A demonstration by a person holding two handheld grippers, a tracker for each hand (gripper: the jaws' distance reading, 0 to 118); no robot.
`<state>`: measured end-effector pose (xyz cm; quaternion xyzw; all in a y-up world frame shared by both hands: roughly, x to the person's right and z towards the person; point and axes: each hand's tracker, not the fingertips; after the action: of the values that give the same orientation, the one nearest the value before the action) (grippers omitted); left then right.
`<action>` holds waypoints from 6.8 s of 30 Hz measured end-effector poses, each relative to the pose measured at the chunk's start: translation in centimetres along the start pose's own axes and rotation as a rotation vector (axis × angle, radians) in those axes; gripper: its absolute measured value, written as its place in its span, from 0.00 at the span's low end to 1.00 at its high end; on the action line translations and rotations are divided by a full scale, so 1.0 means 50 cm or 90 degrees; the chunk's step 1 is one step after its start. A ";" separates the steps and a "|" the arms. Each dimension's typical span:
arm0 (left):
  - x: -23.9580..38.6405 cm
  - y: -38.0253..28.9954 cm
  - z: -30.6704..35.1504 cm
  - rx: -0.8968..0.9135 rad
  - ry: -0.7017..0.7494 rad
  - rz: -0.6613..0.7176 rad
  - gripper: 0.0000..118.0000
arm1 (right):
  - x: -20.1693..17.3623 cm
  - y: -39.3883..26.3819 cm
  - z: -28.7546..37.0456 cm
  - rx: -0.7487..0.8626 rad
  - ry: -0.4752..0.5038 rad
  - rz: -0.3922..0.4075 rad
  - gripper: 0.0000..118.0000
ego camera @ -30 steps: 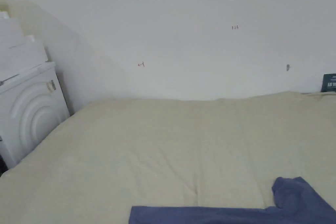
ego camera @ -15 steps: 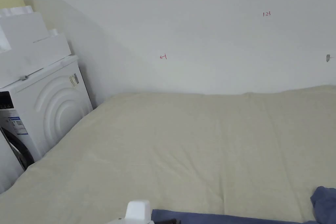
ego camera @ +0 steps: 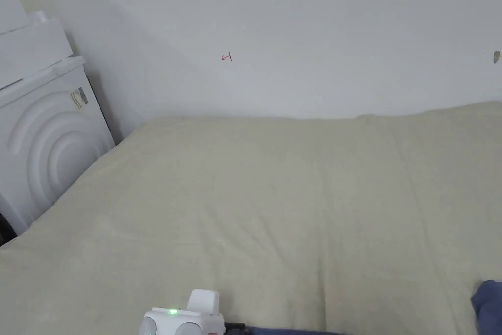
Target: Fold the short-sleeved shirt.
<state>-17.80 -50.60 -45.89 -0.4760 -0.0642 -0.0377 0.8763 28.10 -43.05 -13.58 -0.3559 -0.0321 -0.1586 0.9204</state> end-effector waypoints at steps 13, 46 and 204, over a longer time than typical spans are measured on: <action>0.048 -0.006 -0.008 -0.017 -0.005 -0.095 0.16 | 0.091 0.159 -0.127 0.006 -0.012 0.025 0.58; -0.039 -0.151 0.272 0.145 -0.152 0.041 0.04 | 0.167 0.286 -0.128 -0.059 0.016 0.039 0.01; 0.188 -0.233 0.393 0.227 -0.357 0.186 0.68 | 0.038 -0.070 0.141 0.106 0.085 -0.125 0.02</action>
<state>-11.47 -40.49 -24.26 -0.3114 -0.2388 0.2319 0.8901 29.19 -41.33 -5.73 -0.2622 -0.0183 -0.2684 0.9268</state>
